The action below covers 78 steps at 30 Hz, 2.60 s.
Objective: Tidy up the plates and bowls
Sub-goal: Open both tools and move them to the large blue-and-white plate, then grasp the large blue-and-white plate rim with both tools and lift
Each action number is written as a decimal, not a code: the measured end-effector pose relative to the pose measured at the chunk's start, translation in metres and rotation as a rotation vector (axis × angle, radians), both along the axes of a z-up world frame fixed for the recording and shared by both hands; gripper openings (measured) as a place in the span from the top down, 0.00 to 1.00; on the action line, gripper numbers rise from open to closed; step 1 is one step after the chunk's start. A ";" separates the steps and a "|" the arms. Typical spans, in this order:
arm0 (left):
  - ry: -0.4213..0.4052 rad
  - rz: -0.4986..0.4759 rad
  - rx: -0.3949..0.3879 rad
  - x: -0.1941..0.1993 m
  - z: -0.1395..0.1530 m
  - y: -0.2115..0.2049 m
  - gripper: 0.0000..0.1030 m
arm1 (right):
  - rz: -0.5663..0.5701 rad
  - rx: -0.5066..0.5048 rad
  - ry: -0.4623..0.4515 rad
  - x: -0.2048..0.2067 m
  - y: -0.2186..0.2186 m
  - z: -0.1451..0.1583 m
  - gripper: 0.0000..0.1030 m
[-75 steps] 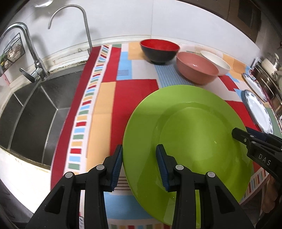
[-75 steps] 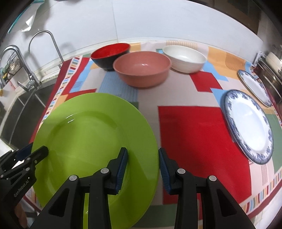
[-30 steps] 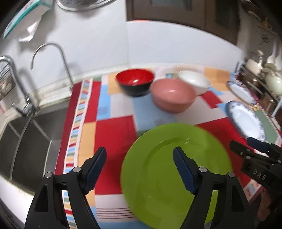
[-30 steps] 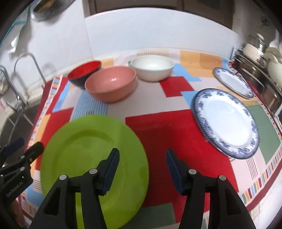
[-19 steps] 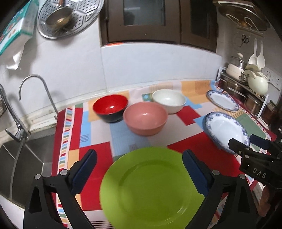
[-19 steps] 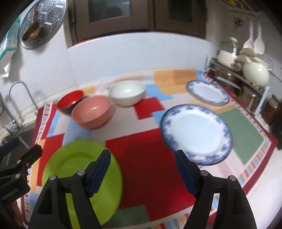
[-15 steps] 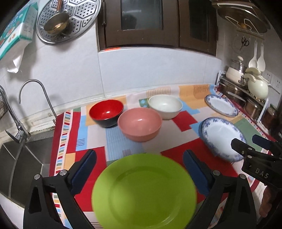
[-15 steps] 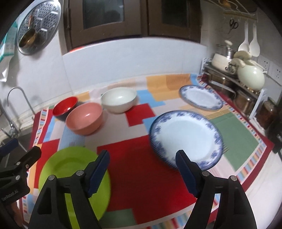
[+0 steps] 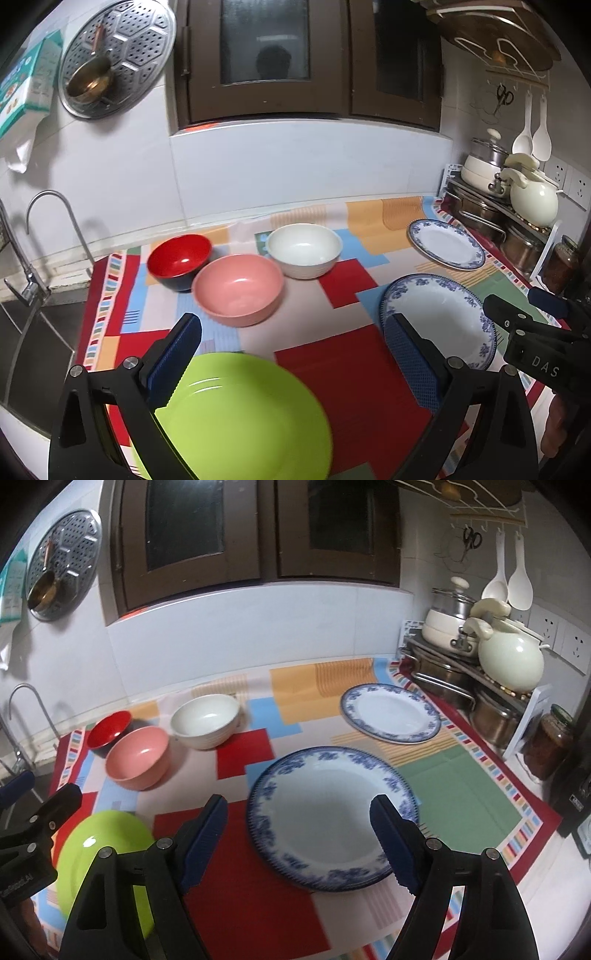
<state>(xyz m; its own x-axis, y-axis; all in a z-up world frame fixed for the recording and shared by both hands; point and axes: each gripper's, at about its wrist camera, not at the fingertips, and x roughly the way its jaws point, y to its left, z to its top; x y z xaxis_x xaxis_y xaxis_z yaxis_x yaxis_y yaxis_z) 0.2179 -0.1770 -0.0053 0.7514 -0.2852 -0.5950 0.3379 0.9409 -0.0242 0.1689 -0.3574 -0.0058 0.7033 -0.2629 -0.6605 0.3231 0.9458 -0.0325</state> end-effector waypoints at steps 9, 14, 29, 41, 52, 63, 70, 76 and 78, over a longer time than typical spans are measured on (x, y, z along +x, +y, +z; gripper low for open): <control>0.047 -0.030 0.017 0.018 -0.012 -0.053 0.02 | -0.039 -0.026 0.013 0.006 -0.049 -0.004 0.22; 0.077 -0.035 0.037 0.027 -0.022 -0.077 0.02 | -0.064 -0.028 0.040 0.016 -0.079 -0.013 0.22; 0.240 -0.092 0.141 0.066 -0.073 -0.137 0.04 | -0.135 0.044 0.168 0.042 -0.145 -0.064 0.22; 0.391 -0.127 0.169 0.095 -0.118 -0.164 0.20 | -0.181 0.111 0.259 0.060 -0.172 -0.103 0.23; 0.420 -0.157 0.180 0.103 -0.130 -0.174 0.38 | -0.185 0.164 0.283 0.065 -0.181 -0.117 0.36; 0.434 -0.180 0.181 0.105 -0.134 -0.178 0.59 | -0.169 0.187 0.299 0.068 -0.181 -0.123 0.47; 0.431 -0.188 0.182 0.106 -0.134 -0.179 0.64 | -0.134 0.187 0.299 0.071 -0.179 -0.123 0.64; 0.433 -0.182 0.178 0.106 -0.134 -0.179 0.65 | -0.133 0.184 0.302 0.071 -0.178 -0.123 0.64; 0.435 -0.180 0.175 0.106 -0.134 -0.177 0.65 | -0.133 0.183 0.304 0.071 -0.178 -0.123 0.65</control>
